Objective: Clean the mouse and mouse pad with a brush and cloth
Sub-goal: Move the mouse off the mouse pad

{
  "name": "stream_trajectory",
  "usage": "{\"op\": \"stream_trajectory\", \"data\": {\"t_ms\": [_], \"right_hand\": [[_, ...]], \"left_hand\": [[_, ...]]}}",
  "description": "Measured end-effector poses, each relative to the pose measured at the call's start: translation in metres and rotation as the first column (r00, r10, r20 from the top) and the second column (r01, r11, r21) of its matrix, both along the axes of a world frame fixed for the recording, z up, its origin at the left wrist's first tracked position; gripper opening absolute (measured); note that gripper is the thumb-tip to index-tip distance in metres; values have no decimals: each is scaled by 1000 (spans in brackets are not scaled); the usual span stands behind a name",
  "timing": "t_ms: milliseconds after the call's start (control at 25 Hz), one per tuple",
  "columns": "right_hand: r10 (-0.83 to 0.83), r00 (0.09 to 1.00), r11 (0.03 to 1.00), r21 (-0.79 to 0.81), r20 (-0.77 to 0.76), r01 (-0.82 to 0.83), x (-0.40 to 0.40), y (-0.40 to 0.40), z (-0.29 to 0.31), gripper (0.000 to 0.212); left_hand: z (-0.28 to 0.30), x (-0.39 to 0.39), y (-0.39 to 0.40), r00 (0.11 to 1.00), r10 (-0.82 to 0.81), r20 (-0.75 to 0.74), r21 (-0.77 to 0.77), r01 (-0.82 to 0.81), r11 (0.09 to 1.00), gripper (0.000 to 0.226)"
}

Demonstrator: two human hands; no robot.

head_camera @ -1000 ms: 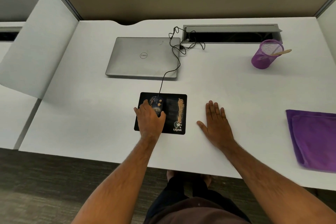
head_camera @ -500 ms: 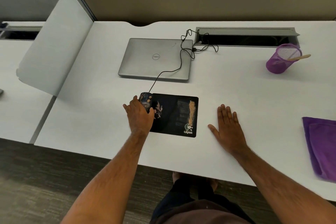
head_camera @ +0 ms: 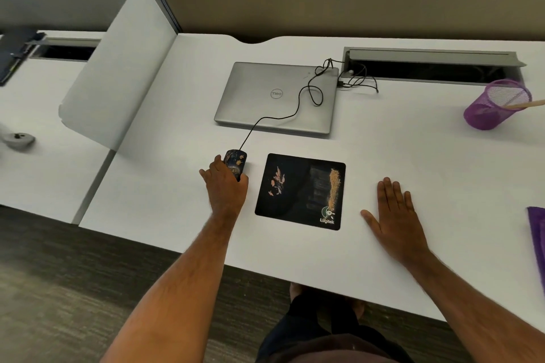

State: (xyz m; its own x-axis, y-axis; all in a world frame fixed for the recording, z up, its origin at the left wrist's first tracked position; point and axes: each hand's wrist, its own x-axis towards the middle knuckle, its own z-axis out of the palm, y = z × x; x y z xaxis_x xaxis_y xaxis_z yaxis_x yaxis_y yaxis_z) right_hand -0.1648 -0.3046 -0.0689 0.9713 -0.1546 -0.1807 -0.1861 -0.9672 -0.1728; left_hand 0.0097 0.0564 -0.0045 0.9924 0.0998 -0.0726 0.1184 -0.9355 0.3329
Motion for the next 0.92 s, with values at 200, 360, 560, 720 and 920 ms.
{"op": "stream_trajectory", "data": {"t_ms": [200, 360, 560, 720, 920], "right_hand": [[-8, 1000, 1000, 14, 6, 8, 0, 0, -1, 94], [-11, 1000, 1000, 13, 15, 11, 0, 1, -2, 94], [-12, 1000, 1000, 3, 18, 12, -1, 0, -5, 91], [-11, 1000, 1000, -13, 16, 11, 0, -1, -7, 89], [-14, 1000, 1000, -13, 13, 14, 0, -1, -8, 89]], "left_hand": [[-5, 2, 12, 1000, 11, -23, -7, -11, 1000, 75], [-11, 1, 15, 999, -2, -48, 5, 2, 1000, 75], [-15, 1, 15, 998, 8, -58, -12, -9, 1000, 74], [-16, 2, 16, 999, 23, -49, -43, -25, 999, 72], [-16, -2, 15, 998, 35, -47, -52, -37, 998, 76]]}}
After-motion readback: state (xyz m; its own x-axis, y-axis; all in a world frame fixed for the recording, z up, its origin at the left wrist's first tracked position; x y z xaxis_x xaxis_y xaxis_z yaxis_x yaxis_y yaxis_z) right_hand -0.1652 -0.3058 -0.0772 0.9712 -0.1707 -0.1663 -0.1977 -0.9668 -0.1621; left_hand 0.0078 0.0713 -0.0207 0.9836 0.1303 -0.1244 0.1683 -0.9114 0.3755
